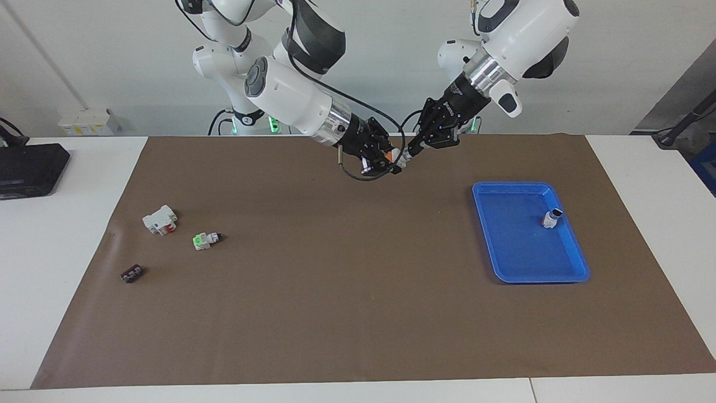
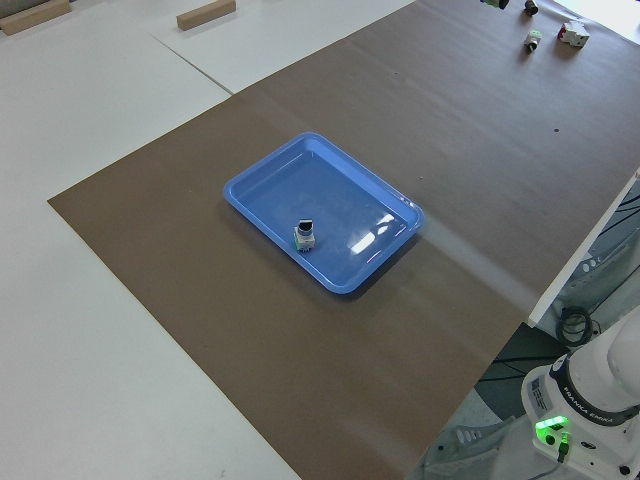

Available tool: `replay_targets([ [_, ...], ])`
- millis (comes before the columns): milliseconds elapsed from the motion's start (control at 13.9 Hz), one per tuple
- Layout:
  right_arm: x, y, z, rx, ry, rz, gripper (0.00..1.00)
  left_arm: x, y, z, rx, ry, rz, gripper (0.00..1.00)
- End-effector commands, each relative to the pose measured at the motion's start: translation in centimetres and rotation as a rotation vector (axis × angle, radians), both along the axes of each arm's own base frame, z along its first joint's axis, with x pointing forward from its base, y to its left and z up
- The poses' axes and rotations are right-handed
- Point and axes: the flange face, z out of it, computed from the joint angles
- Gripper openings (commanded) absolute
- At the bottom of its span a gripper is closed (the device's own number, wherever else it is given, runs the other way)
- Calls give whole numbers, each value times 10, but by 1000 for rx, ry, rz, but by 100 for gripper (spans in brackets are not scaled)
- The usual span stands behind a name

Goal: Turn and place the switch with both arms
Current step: 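Open the right gripper while the left gripper pulls the switch away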

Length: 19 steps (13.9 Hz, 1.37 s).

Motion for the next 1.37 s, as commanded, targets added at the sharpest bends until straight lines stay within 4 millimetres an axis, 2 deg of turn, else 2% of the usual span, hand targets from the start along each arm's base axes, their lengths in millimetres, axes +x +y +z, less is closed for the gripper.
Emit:
replay_targets([
  [0,5,-10,18,31,-12,-40,0,-2,4,-15,62,99,180,0],
  [216,6,-12,19,31,-11,-38,0,4,19,-19,48,202,377,0],
  [288,5,-11,19,31,-8,-38,0,9,32,-19,35,248,475,0],
  [504,5,-11,19,31,-8,-38,0,15,51,-26,14,379,719,0],
  [1153,5,-11,19,31,-9,-37,0,11,50,-29,49,368,717,0],
  [1225,4,-12,23,32,-11,-37,28,11,51,-29,54,362,717,0],
  [1297,-1,-11,30,28,-27,-25,86,11,51,-29,63,357,715,0],
])
